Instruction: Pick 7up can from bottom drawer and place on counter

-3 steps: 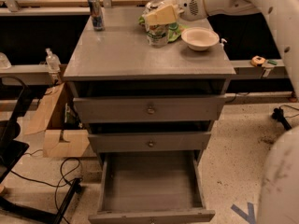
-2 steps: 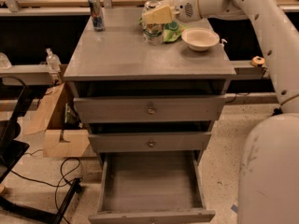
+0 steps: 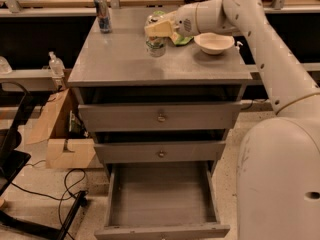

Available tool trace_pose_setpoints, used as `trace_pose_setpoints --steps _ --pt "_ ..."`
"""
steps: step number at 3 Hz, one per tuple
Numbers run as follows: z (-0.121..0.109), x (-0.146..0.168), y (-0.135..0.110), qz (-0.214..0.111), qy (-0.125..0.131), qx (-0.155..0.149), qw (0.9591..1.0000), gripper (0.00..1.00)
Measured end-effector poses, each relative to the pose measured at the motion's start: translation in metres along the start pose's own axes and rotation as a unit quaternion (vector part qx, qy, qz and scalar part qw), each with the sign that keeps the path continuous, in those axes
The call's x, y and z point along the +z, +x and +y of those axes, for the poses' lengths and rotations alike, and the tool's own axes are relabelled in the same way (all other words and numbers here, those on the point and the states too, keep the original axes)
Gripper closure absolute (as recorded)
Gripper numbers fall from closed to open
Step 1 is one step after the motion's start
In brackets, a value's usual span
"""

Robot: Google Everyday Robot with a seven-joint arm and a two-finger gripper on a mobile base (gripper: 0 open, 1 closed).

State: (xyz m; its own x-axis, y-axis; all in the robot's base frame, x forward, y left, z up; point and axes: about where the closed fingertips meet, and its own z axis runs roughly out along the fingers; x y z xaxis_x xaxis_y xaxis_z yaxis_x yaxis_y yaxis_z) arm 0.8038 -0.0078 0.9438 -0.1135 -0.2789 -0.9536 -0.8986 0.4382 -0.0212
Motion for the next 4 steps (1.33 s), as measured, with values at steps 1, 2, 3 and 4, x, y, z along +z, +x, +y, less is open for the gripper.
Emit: trace_pose_setpoints --steps 1,2,3,4 --pt "-0.002 0.037 0.025 0.014 0.005 0.015 0.9998 1.00" --pt "-0.001 0.045 0.030 0.016 0.004 0.018 0.9997 0.88" --pt "0.001 0.049 0.031 0.016 0.001 0.019 0.9997 0.63" --pt "0.002 0.053 0.032 0.017 -0.001 0.019 0.9997 0.41"
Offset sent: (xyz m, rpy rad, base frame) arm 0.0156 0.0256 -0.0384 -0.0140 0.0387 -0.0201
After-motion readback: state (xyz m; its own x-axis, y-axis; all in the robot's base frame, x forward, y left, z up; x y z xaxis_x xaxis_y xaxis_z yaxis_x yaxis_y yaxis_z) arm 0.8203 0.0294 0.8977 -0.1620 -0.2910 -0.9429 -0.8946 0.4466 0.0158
